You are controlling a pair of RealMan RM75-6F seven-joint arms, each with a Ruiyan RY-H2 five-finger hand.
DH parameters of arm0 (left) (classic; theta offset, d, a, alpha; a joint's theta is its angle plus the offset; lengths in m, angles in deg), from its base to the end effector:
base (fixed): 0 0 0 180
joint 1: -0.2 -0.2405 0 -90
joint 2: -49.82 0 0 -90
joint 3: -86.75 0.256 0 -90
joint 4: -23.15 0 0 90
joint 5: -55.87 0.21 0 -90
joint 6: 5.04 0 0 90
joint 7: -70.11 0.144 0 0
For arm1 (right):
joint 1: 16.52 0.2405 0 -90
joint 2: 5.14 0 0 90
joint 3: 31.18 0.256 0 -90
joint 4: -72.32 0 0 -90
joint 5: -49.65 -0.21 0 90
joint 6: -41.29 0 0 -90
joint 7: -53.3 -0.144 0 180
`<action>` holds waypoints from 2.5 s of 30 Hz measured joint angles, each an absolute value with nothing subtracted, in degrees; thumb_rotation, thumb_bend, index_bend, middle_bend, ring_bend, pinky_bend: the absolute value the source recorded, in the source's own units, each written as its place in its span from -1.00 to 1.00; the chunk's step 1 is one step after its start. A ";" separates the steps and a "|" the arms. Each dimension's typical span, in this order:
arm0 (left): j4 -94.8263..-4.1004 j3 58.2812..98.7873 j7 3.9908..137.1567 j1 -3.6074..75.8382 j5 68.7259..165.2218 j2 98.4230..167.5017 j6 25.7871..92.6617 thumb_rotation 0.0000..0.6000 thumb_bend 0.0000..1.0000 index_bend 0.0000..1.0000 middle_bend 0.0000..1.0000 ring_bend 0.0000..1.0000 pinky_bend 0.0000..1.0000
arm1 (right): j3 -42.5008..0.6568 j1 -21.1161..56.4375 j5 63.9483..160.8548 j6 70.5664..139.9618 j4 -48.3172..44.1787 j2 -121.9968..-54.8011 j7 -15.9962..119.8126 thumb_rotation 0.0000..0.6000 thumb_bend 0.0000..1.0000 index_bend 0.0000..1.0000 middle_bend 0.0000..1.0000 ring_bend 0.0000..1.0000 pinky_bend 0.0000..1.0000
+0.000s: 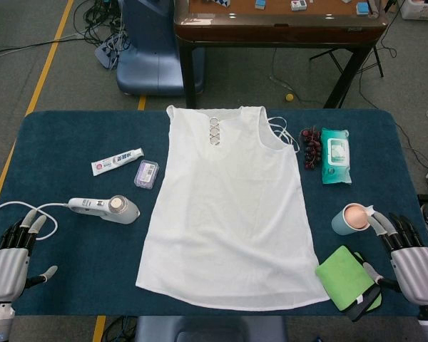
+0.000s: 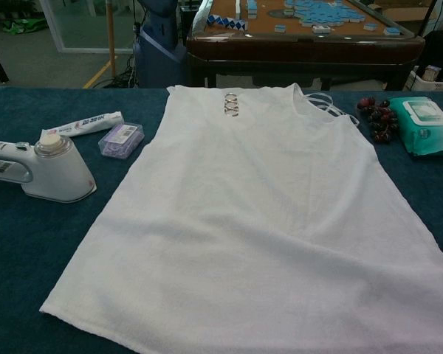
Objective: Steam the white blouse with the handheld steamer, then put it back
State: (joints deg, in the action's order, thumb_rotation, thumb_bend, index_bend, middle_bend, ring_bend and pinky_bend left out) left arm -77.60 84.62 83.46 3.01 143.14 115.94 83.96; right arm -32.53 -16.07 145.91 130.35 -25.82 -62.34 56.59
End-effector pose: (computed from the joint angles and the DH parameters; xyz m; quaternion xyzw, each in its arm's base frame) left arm -0.2790 0.1654 0.1438 -0.5950 -0.3634 -0.3820 0.6066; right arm -0.2902 -0.1405 0.1768 0.6451 -0.3519 0.3757 0.5646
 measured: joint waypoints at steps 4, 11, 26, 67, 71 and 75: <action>-77.75 84.80 83.38 2.85 143.12 115.66 83.95 1.00 -0.85 -0.87 -1.00 -1.00 -0.83 | -32.60 -15.92 146.05 130.10 -25.75 -62.39 56.38 1.00 -0.47 -1.00 -0.81 -1.00 -1.00; -78.34 84.66 83.20 2.64 143.59 114.91 84.65 1.00 -0.85 -0.87 -1.00 -1.00 -0.83 | -32.39 -15.87 146.46 130.73 -26.22 -61.48 56.00 1.00 -0.47 -1.00 -0.81 -1.00 -1.00; -77.27 80.90 80.77 8.78 141.70 114.01 77.69 1.00 -0.85 -0.85 -1.00 -0.95 -0.83 | -30.97 -14.96 145.21 130.12 -30.00 -58.39 58.62 1.00 -0.47 -1.00 -0.81 -1.00 -1.00; -38.95 75.93 77.33 28.60 129.66 136.02 56.80 1.00 -0.61 -0.56 -0.71 -0.72 -0.81 | -29.77 -15.22 141.63 129.80 -31.05 -57.00 59.45 1.00 -0.47 -1.00 -0.81 -1.00 -1.00; -35.91 76.15 76.48 29.18 129.92 137.31 56.68 1.00 -0.61 -0.54 -0.67 -0.70 -0.81 | -29.75 -15.23 141.51 129.75 -31.00 -57.04 59.38 1.00 -0.47 -1.00 -0.81 -1.00 -1.00; -33.43 76.37 75.24 29.57 130.14 138.42 56.56 1.00 -0.61 -0.51 -0.63 -0.66 -0.80 | -29.71 -15.22 141.43 129.68 -31.08 -57.00 59.47 1.00 -0.47 -1.00 -0.81 -1.00 -1.00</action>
State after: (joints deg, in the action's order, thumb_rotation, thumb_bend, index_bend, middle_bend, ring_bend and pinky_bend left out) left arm -33.43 76.37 75.24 29.57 130.14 138.42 56.56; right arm -29.71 -15.22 141.43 129.68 -31.08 -57.00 59.47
